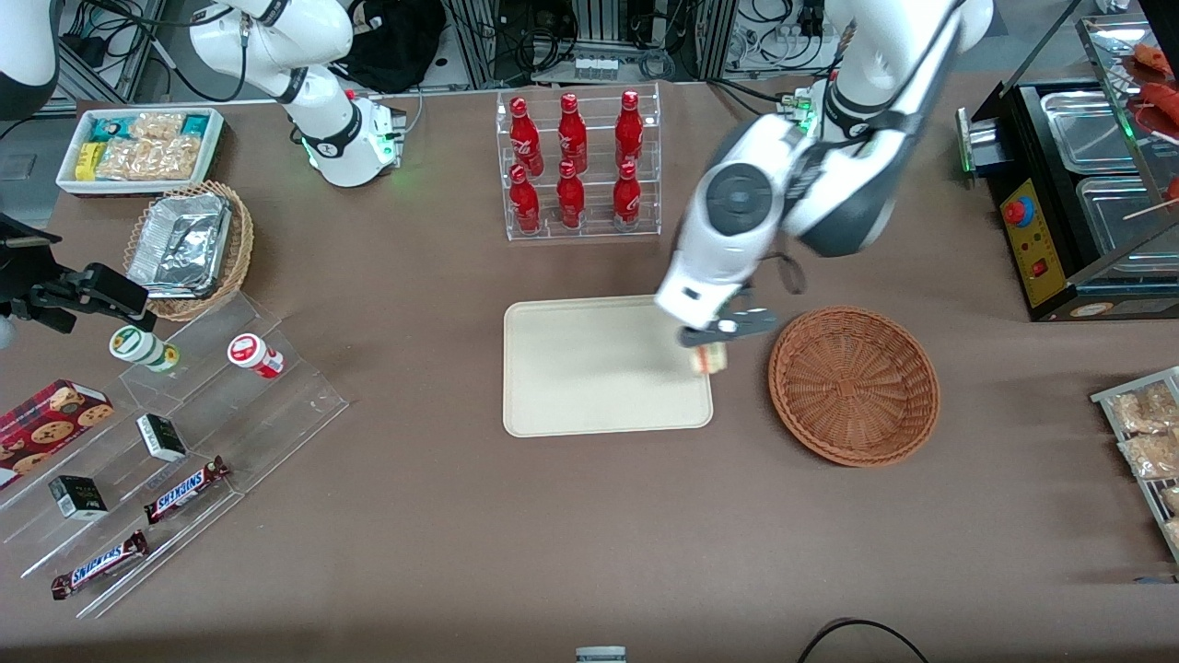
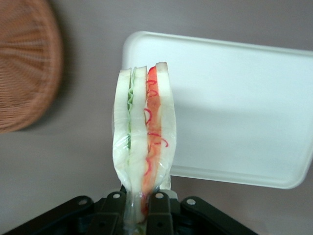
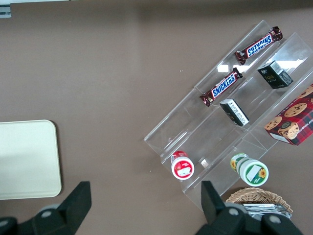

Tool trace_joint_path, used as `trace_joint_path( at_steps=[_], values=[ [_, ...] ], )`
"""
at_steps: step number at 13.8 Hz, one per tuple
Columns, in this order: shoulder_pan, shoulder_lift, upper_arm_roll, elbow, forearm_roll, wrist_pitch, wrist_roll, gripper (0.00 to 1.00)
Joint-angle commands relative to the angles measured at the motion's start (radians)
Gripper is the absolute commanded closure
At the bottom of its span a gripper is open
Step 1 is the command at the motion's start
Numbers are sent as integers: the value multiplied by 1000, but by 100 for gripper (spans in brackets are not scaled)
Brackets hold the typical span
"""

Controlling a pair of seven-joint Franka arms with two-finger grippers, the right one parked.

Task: Place sandwich from basket to tray
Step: 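Lift the sandwich and carry it with the left gripper over the cream tray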

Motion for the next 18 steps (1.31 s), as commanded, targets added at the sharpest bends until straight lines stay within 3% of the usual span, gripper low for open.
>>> trace_joint_path(
  at_steps=[1, 5, 8, 18],
  values=[
    [-91, 148, 12, 117, 2, 64, -46, 89],
    [-142, 260, 14, 189, 5, 138, -63, 89],
    [-145, 274, 14, 197, 2, 143, -47, 88],
    [-159, 380, 16, 220, 85, 222, -56, 86]
  ],
)
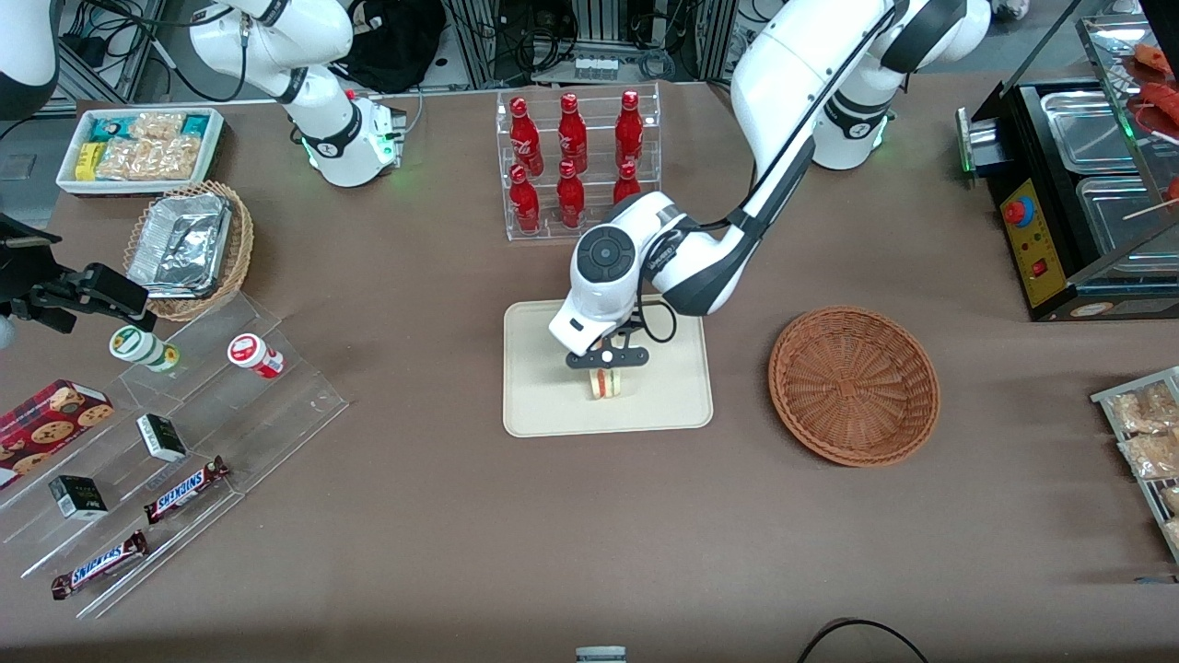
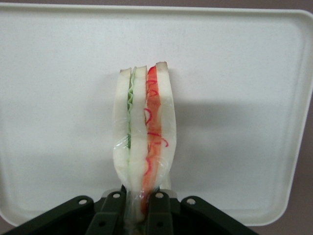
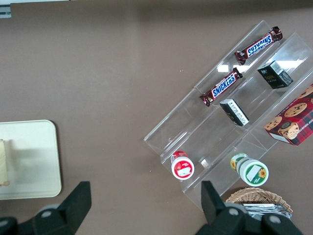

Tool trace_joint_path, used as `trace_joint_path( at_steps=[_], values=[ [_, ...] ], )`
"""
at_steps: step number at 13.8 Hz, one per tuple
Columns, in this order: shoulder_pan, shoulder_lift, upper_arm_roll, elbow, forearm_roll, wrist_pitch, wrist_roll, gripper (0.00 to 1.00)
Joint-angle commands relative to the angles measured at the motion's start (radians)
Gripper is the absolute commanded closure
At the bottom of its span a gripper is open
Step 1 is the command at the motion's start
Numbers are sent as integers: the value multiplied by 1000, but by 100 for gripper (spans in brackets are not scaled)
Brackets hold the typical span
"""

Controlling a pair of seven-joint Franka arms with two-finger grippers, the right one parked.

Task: Place sandwich from basket to tray
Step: 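Lower the sandwich onto the tray and open the left gripper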

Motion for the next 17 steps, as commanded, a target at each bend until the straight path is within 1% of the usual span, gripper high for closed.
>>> trace_joint_path(
  at_steps=[1, 3, 5, 7, 10, 12, 17],
  values=[
    [-18, 28, 13, 30, 18, 4, -9, 71],
    [-18, 29, 13, 27, 18, 6, -9, 55],
    [-18, 26, 13, 27, 18, 6, -7, 0],
    [-15, 2, 13, 25, 17, -8, -18, 0],
    [-4, -116, 16, 12, 3, -133, -38, 0],
    [47, -202, 17, 11, 3, -244, -70, 0],
    [175, -406, 17, -30, 4, -400, -53, 0]
  ],
)
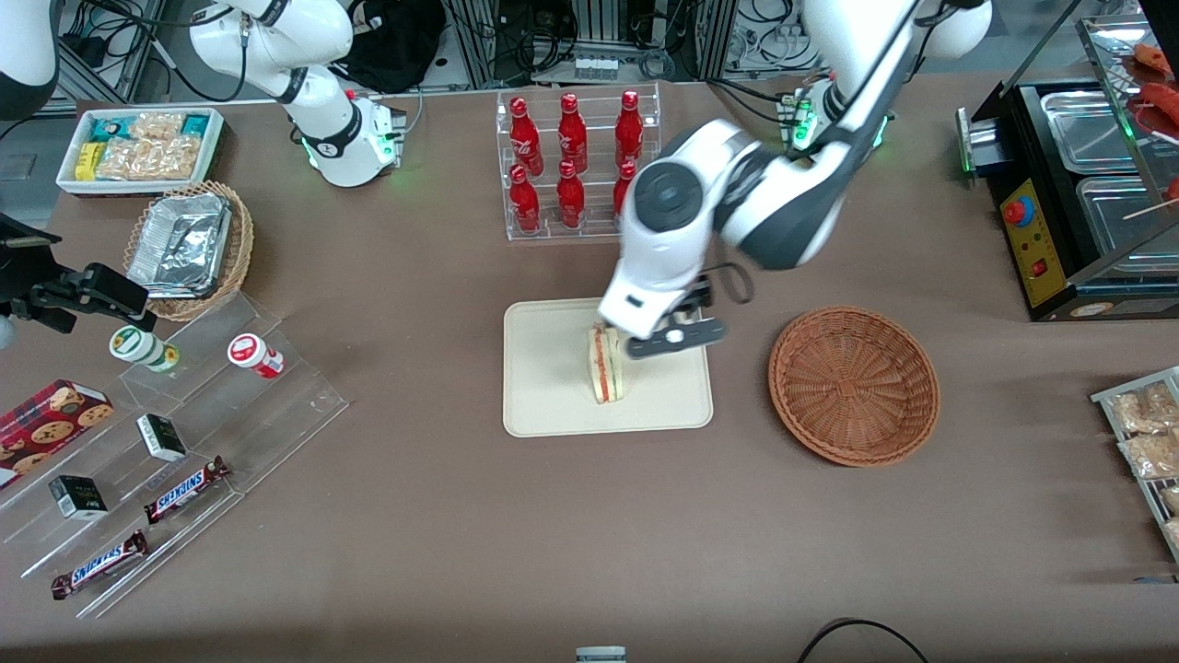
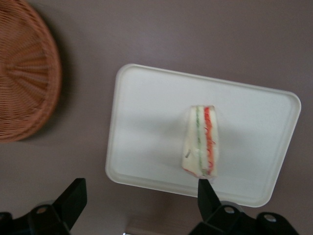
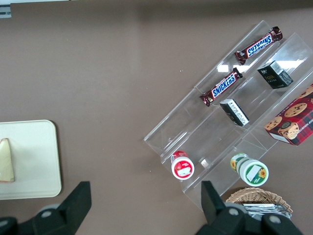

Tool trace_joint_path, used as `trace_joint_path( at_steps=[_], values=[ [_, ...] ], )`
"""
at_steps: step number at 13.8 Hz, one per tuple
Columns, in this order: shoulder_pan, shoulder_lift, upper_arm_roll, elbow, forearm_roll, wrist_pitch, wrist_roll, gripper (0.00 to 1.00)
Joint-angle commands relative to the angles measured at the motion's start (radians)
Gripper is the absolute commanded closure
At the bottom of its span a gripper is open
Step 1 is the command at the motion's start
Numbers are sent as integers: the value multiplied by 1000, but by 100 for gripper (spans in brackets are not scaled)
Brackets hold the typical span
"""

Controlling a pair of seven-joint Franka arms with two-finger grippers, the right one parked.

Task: Place sandwich from basket to tray

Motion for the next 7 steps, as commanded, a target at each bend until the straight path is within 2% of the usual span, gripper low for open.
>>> trace_joint_path(
  at_steps=[1, 7],
  values=[
    [77, -129, -4, -76, 2, -59, 17, 0],
    [270, -303, -4, -165, 5, -181, 262, 0]
  ],
)
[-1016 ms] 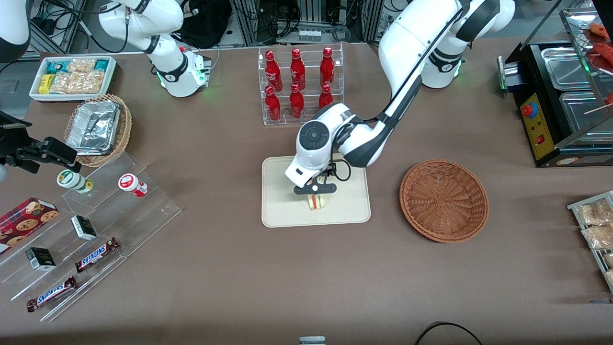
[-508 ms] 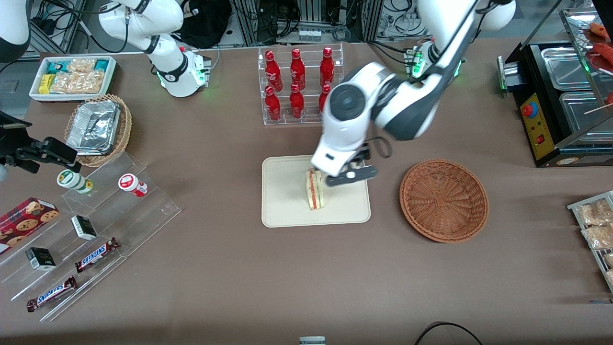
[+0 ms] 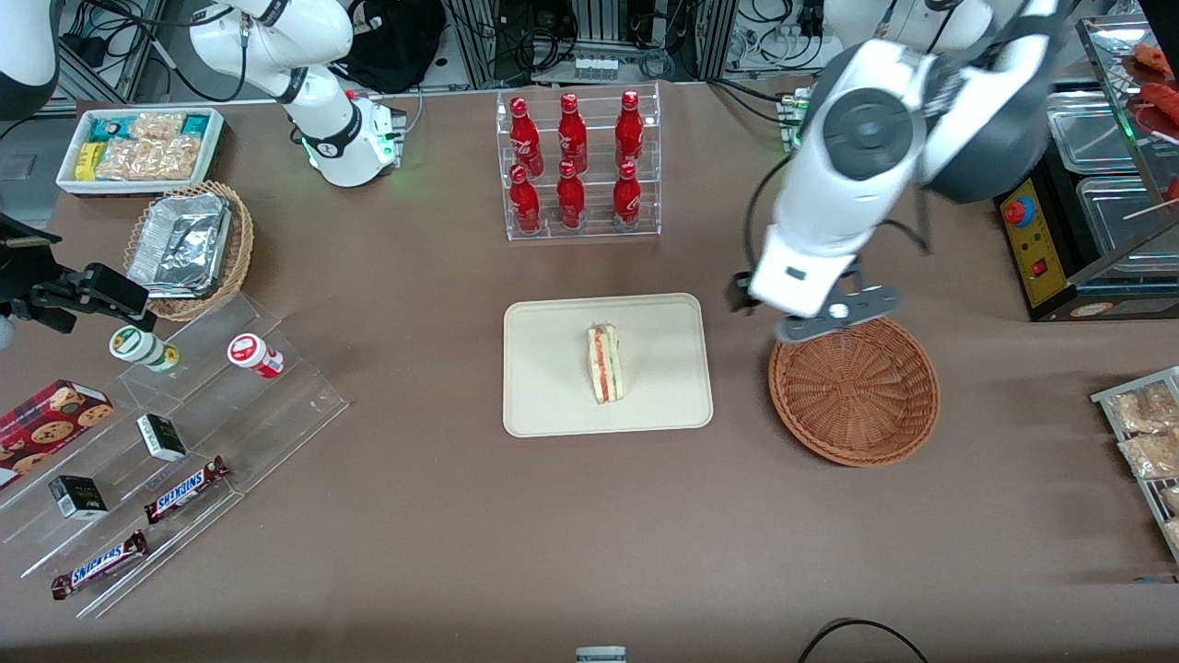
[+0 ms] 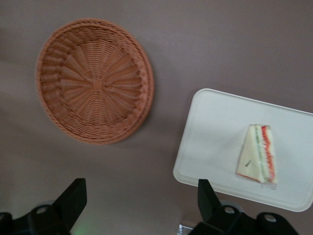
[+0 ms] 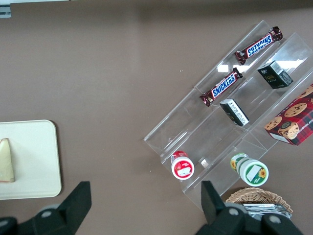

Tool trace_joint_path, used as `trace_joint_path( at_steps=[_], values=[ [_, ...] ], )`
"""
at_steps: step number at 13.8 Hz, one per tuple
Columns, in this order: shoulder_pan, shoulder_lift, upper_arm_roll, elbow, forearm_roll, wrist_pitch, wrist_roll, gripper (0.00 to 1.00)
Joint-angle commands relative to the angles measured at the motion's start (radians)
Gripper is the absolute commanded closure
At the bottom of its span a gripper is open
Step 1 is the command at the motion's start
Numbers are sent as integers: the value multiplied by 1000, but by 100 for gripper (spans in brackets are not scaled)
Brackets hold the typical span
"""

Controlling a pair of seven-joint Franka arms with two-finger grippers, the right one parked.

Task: Place sandwich from basket to tray

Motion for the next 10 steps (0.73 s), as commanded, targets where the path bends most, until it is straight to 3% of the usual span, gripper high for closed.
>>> trace_joint_path(
  at_steps=[1, 10],
  values=[
    [82, -103, -10, -84, 5, -29, 128, 0],
    [228, -172, 1, -85, 0, -144, 423, 0]
  ],
)
